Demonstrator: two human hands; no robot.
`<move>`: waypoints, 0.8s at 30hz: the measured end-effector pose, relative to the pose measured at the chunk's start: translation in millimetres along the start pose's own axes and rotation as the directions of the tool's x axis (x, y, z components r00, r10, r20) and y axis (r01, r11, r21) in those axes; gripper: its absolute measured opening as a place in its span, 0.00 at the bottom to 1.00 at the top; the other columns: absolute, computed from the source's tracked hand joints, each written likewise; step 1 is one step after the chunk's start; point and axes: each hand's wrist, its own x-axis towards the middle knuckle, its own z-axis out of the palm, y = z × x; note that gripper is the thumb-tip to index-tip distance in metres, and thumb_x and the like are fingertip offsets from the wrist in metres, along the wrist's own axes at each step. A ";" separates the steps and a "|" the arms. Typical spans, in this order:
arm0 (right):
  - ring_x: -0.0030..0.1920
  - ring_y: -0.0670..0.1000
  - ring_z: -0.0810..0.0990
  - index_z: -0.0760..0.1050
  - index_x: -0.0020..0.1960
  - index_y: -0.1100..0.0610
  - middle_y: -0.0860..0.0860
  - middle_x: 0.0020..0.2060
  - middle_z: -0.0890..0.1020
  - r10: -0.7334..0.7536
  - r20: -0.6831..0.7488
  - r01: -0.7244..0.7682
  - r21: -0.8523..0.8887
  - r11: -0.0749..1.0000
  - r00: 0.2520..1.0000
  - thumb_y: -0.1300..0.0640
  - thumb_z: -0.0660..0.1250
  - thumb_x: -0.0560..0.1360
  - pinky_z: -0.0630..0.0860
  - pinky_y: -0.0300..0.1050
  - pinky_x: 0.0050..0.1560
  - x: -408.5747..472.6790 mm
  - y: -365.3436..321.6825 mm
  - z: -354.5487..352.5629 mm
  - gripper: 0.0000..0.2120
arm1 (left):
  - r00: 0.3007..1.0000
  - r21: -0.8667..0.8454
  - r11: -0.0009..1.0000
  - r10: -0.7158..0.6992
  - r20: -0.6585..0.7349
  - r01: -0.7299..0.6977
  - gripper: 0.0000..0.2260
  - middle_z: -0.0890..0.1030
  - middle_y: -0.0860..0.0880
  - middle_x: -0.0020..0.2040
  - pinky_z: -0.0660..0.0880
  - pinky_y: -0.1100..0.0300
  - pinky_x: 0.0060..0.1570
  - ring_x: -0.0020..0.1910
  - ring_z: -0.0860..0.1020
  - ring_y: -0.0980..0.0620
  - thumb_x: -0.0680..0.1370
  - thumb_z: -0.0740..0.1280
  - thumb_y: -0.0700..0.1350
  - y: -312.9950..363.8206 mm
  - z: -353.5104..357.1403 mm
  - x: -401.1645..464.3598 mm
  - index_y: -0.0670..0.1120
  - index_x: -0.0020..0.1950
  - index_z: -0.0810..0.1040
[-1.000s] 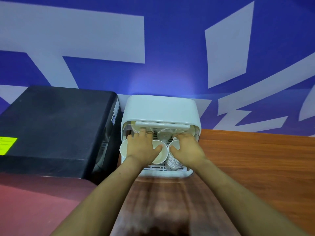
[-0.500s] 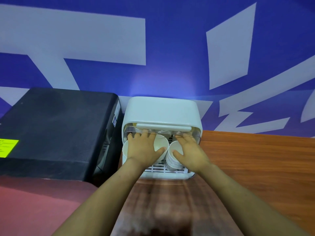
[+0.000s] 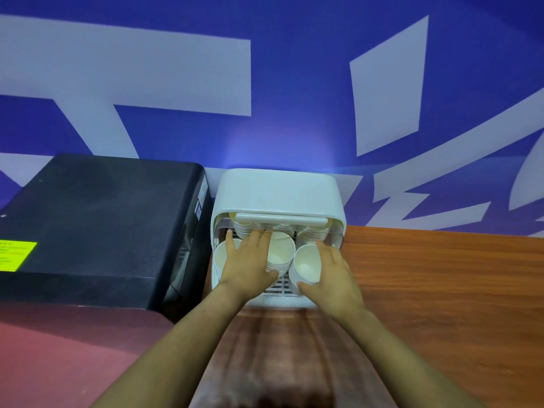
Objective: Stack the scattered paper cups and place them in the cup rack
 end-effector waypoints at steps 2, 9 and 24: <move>0.65 0.55 0.69 0.59 0.72 0.52 0.49 0.67 0.65 0.036 -0.039 -0.034 0.049 0.998 0.999 0.51 0.74 0.64 0.70 0.48 0.62 5.9 0.1 -1.5 0.42 | 0.999 -0.022 1.000 -0.013 -0.033 0.012 0.34 0.64 0.53 0.71 0.43 0.40 0.73 0.72 0.60 0.52 0.73 0.66 0.57 1.7 1.6 3.6 0.50 0.75 0.57; 0.68 0.53 0.67 0.52 0.76 0.51 0.46 0.75 0.56 0.051 -0.051 -0.060 -0.174 0.983 0.997 0.47 0.69 0.72 0.72 0.48 0.59 14.8 0.1 -9.8 0.39 | 0.999 -0.037 0.999 -0.012 -0.030 0.011 0.36 0.63 0.55 0.72 0.40 0.40 0.72 0.73 0.58 0.54 0.72 0.67 0.57 5.4 2.6 3.7 0.52 0.76 0.55; 0.42 0.54 0.80 0.81 0.44 0.51 0.47 0.42 0.81 -0.244 -0.171 0.144 -0.453 0.880 0.955 0.57 0.80 0.55 0.77 0.44 0.34 -0.4 2.9 -16.4 0.19 | 0.988 0.228 0.961 -0.155 -0.013 0.154 0.17 0.74 0.51 0.58 0.60 0.52 0.65 0.58 0.74 0.48 0.77 0.62 0.48 -17.3 -8.2 -31.6 0.48 0.65 0.65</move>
